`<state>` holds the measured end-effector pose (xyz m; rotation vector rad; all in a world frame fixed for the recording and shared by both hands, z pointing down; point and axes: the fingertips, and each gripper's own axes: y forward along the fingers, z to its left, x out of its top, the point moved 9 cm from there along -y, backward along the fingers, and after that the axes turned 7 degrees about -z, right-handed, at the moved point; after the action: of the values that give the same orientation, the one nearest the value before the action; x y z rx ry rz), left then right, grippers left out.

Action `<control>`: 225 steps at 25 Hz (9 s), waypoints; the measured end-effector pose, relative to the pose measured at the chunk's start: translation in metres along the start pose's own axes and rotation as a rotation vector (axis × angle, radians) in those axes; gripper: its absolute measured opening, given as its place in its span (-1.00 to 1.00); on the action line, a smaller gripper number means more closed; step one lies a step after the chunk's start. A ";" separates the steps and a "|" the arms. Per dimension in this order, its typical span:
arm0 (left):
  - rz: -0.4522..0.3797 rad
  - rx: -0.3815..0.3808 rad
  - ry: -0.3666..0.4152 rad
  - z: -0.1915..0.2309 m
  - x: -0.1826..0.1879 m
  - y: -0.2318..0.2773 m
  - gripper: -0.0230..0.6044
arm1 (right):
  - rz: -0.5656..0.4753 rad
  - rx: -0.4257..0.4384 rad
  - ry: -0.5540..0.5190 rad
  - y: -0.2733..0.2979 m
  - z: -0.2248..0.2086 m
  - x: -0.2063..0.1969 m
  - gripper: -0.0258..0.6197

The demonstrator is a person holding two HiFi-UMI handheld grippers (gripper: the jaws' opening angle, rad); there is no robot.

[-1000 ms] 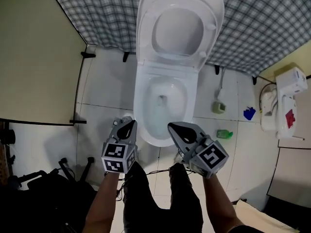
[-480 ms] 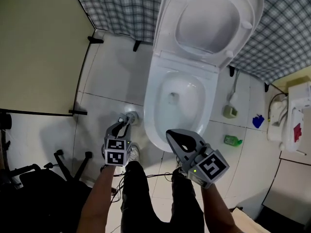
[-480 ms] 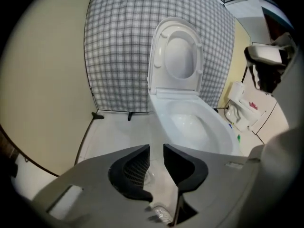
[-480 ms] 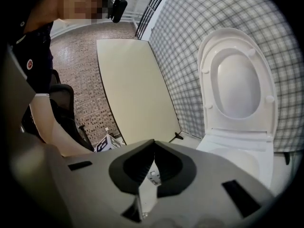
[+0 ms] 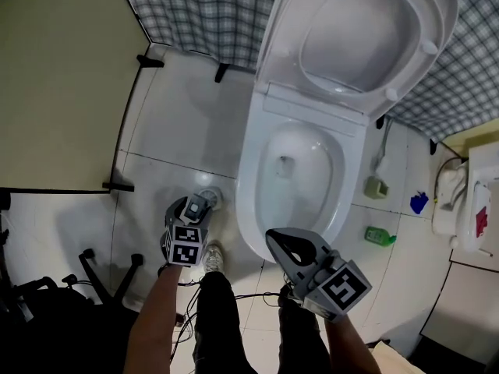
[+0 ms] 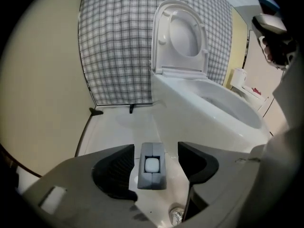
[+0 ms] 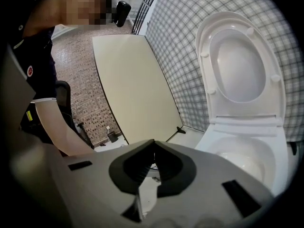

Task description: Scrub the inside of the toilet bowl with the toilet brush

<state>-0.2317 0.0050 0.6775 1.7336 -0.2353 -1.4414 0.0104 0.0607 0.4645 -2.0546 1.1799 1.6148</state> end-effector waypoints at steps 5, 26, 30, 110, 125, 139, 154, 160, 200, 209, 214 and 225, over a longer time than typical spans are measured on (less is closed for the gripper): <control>0.003 -0.008 -0.008 0.008 -0.016 0.029 0.03 | 0.026 0.005 0.012 0.013 -0.003 -0.016 -0.92; -0.002 0.017 -0.022 0.005 0.034 -0.039 -0.25 | -0.024 -0.039 0.043 -0.016 0.009 0.023 -0.92; -0.023 0.032 -0.019 0.002 0.078 -0.087 -0.25 | -0.055 -0.057 0.033 -0.037 0.017 0.053 -0.92; -0.411 -0.224 0.130 -0.198 0.265 0.071 -0.25 | -0.115 -0.361 0.088 -0.188 -0.098 0.067 -0.92; -0.465 -0.270 0.106 -0.210 0.290 0.062 -0.25 | -0.132 -0.374 0.090 -0.201 -0.095 0.071 -0.92; -0.430 -0.403 0.099 -0.244 0.285 0.046 -0.25 | -0.153 -0.380 0.101 -0.212 -0.083 0.069 -0.92; -0.304 -0.378 0.178 -0.249 0.246 0.067 -0.25 | -0.158 -0.400 0.129 -0.210 -0.072 0.054 -0.92; -0.304 -0.541 0.150 -0.258 0.256 0.031 -0.25 | -0.180 -0.366 0.113 -0.198 -0.065 0.072 -0.92; -0.206 -0.466 0.253 -0.262 0.195 -0.004 -0.23 | -0.192 -0.336 0.150 -0.218 -0.045 0.060 -0.92; -0.129 -0.490 0.189 -0.264 0.182 -0.071 -0.24 | -0.250 -0.324 0.158 -0.216 -0.046 0.078 -0.92; -0.151 -0.453 0.149 -0.253 0.183 -0.052 -0.25 | -0.231 -0.309 0.158 -0.209 -0.047 0.076 -0.92; -0.196 -0.341 0.238 -0.238 0.183 0.029 -0.24 | -0.212 -0.319 0.163 -0.206 -0.062 0.064 -0.92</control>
<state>0.0460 -0.0121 0.5610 1.6556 0.2998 -1.3058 0.2060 0.1234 0.3737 -2.4529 0.7529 1.6434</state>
